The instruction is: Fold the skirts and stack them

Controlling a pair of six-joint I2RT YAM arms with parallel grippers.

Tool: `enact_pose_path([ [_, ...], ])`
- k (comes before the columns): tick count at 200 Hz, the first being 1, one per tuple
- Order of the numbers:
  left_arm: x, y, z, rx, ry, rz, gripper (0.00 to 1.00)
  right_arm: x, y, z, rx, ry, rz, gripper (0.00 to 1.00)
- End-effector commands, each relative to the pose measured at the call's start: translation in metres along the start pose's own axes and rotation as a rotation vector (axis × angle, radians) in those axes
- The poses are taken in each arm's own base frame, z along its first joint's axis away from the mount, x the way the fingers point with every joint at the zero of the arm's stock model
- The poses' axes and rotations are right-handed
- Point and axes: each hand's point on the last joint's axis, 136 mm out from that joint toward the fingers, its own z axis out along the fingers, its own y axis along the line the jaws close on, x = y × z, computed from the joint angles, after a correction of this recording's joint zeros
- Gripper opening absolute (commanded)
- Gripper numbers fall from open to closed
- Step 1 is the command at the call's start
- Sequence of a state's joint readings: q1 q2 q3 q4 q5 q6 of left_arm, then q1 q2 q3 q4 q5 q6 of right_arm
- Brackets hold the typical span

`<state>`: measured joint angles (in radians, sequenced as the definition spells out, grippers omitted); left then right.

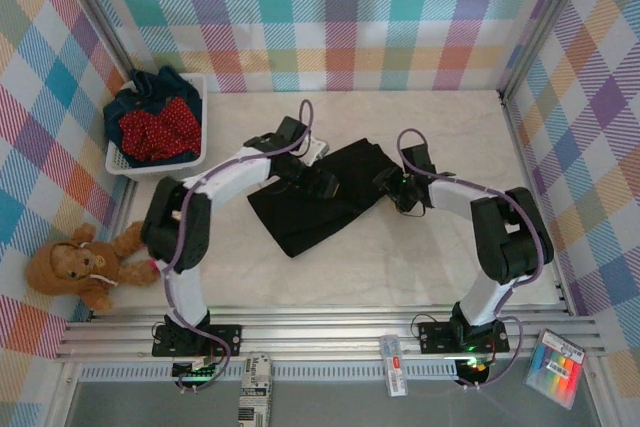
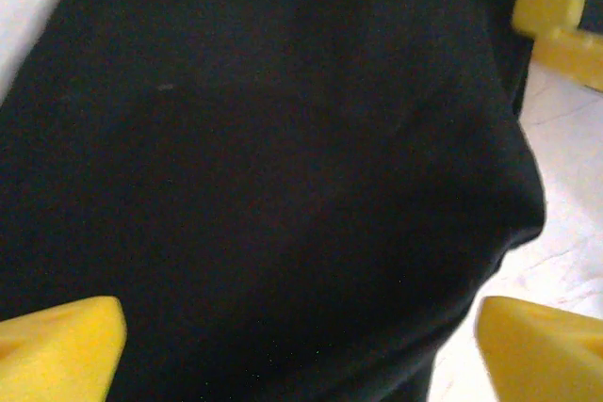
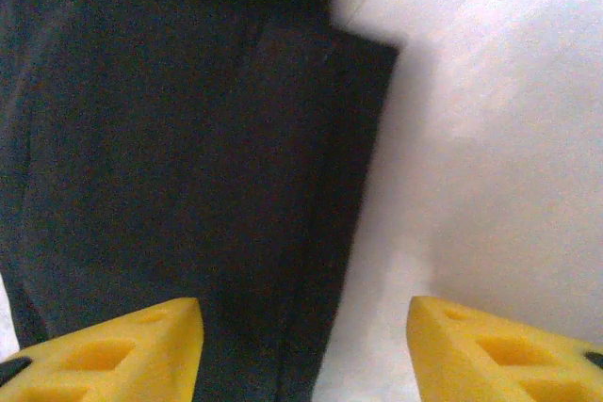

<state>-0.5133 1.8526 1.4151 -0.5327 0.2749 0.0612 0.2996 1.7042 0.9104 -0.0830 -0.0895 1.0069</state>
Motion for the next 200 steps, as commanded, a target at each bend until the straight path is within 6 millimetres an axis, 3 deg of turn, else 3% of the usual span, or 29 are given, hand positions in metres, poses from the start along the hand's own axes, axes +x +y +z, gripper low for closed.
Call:
enact_pose_path([
  [1, 0.024, 0.025, -0.016, -0.146, 0.043, 0.014, 1.0, -0.011, -0.002, -0.009, -0.022, 0.004, 0.041, 0.62],
  [31, 0.045, 0.027, -0.023, -0.162, 0.102, 0.076, 1.0, -0.017, 0.007, -0.007, -0.052, 0.039, 0.033, 0.63],
  [82, 0.049, 0.03, -0.012, -0.164, 0.182, 0.144, 0.86, -0.023, 0.008, 0.003, -0.063, 0.061, 0.023, 0.55],
  [127, 0.059, 0.034, -0.008, -0.178, 0.216, 0.147, 0.86, -0.029, 0.004, 0.012, -0.027, 0.047, 0.032, 0.37],
  [174, 0.064, 0.039, -0.005, -0.207, 0.227, 0.159, 0.88, -0.037, -0.002, 0.004, 0.008, -0.012, 0.006, 0.14],
  [200, 0.068, 0.029, 0.002, -0.216, 0.247, 0.217, 0.86, -0.038, -0.004, 0.0, 0.004, -0.033, -0.004, 0.0],
])
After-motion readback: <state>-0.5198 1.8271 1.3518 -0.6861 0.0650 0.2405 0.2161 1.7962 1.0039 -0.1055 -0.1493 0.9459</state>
